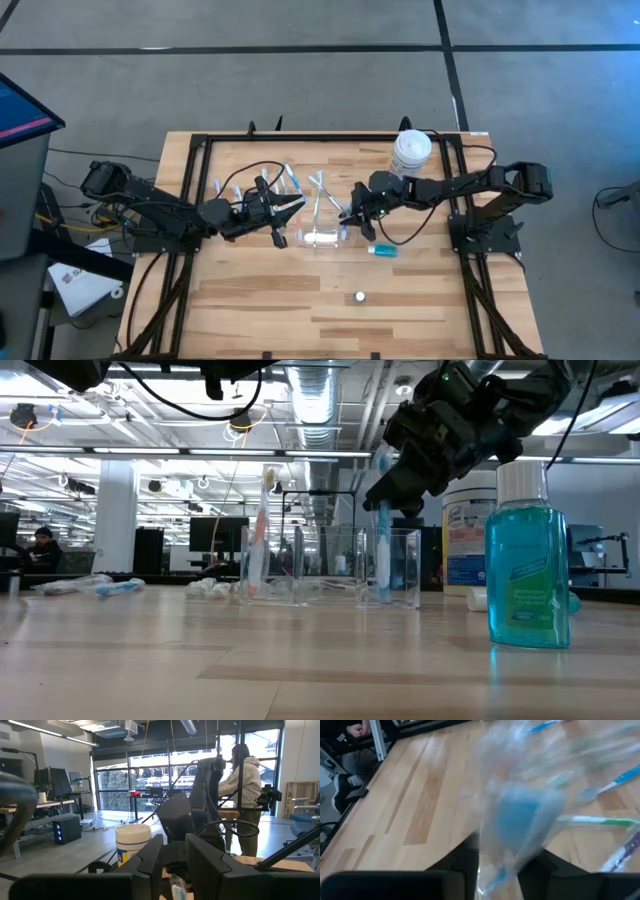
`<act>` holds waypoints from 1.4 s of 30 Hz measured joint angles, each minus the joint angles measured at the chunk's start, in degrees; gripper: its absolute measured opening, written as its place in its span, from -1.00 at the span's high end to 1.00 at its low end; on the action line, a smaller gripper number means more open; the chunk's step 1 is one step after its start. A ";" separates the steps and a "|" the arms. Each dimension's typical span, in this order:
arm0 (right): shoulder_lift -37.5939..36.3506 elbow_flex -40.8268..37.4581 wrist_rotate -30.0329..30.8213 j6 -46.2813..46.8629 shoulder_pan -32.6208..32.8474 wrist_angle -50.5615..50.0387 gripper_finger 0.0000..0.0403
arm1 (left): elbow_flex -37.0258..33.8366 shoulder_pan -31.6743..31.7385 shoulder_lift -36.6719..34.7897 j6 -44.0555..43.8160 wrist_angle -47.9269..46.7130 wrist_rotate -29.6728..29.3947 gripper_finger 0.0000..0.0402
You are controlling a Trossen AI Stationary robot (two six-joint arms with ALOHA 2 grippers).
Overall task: Pick & Place toothbrushing station
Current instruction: Put the middle blue toothbrush into the transparent organizer, then put the top mouthwash into the transparent organizer
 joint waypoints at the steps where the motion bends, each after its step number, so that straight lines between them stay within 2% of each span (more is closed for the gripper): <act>1: 0.00 0.00 0.02 -0.09 -0.15 -0.04 0.39 | 0.00 0.00 0.00 0.00 0.00 0.00 0.62; 7: -2.56 -0.03 0.19 0.01 -1.46 -2.27 0.11 | 0.00 0.00 0.00 0.00 0.00 -0.02 0.62; 12: -5.92 0.00 0.73 0.55 -1.90 -4.86 0.00 | 0.00 0.00 0.00 0.00 0.00 -0.02 0.62; 26: -14.73 0.00 4.04 -0.13 -2.53 -13.48 0.04 | 0.00 0.01 0.02 0.00 0.00 -0.02 0.62; 42: -24.51 0.00 4.28 -0.33 -3.71 -26.23 0.05 | 0.00 0.00 0.02 0.00 0.00 -0.02 0.62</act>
